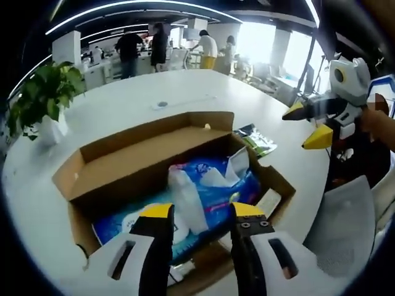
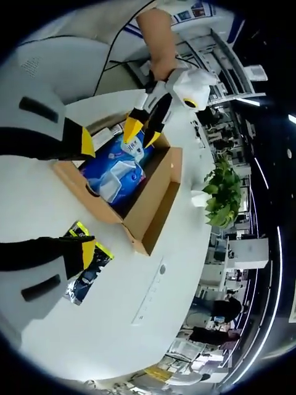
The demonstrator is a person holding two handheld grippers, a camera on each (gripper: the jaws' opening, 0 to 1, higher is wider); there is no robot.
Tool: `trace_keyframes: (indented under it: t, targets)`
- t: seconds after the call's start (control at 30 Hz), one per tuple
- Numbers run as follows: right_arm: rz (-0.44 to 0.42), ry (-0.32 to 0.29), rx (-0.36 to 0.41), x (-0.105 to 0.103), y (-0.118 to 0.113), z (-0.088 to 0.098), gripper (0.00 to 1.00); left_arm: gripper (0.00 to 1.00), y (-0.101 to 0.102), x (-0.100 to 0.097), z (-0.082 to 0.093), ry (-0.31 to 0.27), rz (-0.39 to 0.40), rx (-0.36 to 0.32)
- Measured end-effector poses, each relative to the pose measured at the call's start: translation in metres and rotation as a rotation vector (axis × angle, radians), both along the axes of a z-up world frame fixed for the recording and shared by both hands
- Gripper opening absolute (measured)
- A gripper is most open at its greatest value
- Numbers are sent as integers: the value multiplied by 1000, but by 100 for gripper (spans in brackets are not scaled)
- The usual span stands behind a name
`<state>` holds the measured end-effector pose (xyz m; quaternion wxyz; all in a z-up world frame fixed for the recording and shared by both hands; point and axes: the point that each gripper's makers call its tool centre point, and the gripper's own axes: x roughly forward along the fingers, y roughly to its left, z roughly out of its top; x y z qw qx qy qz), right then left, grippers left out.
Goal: Operate the shoe box by opening the lid, removing the specified soft item, and placing it in the target area until the item is outside and the box remains undamaged.
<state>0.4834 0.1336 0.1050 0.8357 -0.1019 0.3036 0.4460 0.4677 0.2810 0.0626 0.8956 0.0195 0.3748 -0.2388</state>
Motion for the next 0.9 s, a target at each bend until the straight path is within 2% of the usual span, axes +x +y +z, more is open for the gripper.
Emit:
trace_keyframes:
  t: [0.2, 0.57, 0.73, 0.9]
  targets:
    - [43, 2, -5, -3, 14, -5, 42, 30, 2, 4, -6, 17, 2, -1]
    - [118, 9, -27, -6, 31, -16, 37, 29, -6, 27, 9, -21, -59, 28]
    - [149, 6, -33, -9, 38, -20, 35, 28, -16, 36, 12, -33, -108, 45]
    - [192, -10, -42, -13, 46, -24, 31, 27, -29, 40, 10, -34, -200, 88]
